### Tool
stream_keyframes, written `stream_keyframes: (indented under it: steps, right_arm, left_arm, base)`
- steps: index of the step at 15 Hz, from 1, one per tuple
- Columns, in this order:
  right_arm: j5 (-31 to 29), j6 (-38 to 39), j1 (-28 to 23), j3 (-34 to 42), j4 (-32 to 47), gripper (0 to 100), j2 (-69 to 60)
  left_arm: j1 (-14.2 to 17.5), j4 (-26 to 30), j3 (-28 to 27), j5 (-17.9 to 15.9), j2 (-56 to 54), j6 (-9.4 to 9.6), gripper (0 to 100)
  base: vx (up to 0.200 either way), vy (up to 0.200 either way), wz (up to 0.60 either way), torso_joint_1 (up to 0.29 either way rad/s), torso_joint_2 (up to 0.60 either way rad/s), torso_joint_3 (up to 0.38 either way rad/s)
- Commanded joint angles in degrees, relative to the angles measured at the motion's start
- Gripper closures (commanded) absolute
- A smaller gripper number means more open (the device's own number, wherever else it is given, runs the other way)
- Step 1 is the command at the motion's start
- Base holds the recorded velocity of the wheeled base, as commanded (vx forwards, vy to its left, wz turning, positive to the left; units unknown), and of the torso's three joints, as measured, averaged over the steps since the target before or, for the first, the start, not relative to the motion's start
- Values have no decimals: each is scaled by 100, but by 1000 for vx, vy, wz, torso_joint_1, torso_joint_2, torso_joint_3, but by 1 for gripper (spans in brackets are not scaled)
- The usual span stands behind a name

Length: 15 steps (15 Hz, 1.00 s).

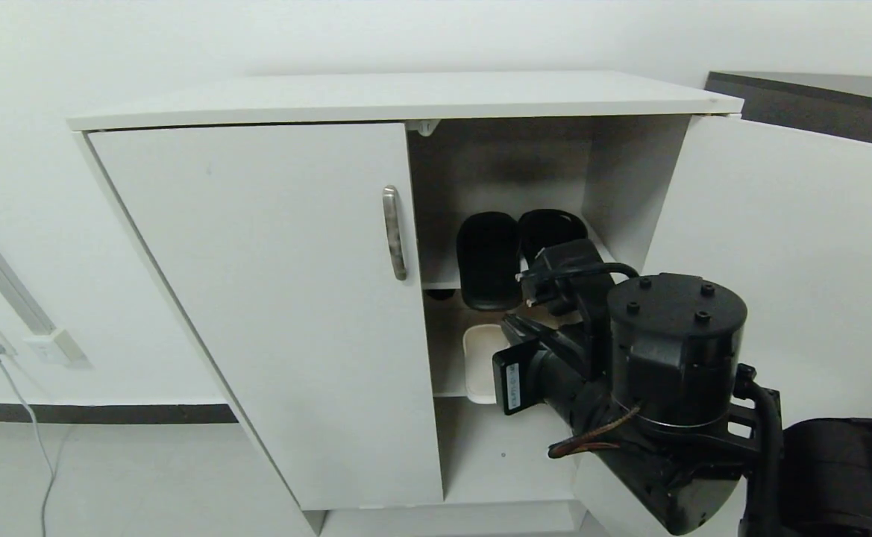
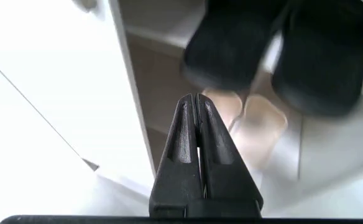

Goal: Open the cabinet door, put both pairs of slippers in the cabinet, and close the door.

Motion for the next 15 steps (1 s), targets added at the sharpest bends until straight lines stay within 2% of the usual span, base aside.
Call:
stream_keyframes:
  steps: [1, 8, 15]
  right_arm:
    - [8, 2, -3, 8, -3, 100, 19]
    - [34, -42, -56, 157, 6, 100, 98]
    - [52, -60, -73, 236, -3, 100, 106]
  left_arm:
    - [-8, -1, 2, 1, -1, -1, 100]
    - [1, -1, 2, 1, -1, -1, 100]
    - [-8, -1, 2, 1, -1, -1, 100]
  base:
    - [-200, 0, 0, 2, -2, 7]
    - [-200, 0, 0, 3, 0, 2]
    - [0, 0, 0, 0, 0, 0]
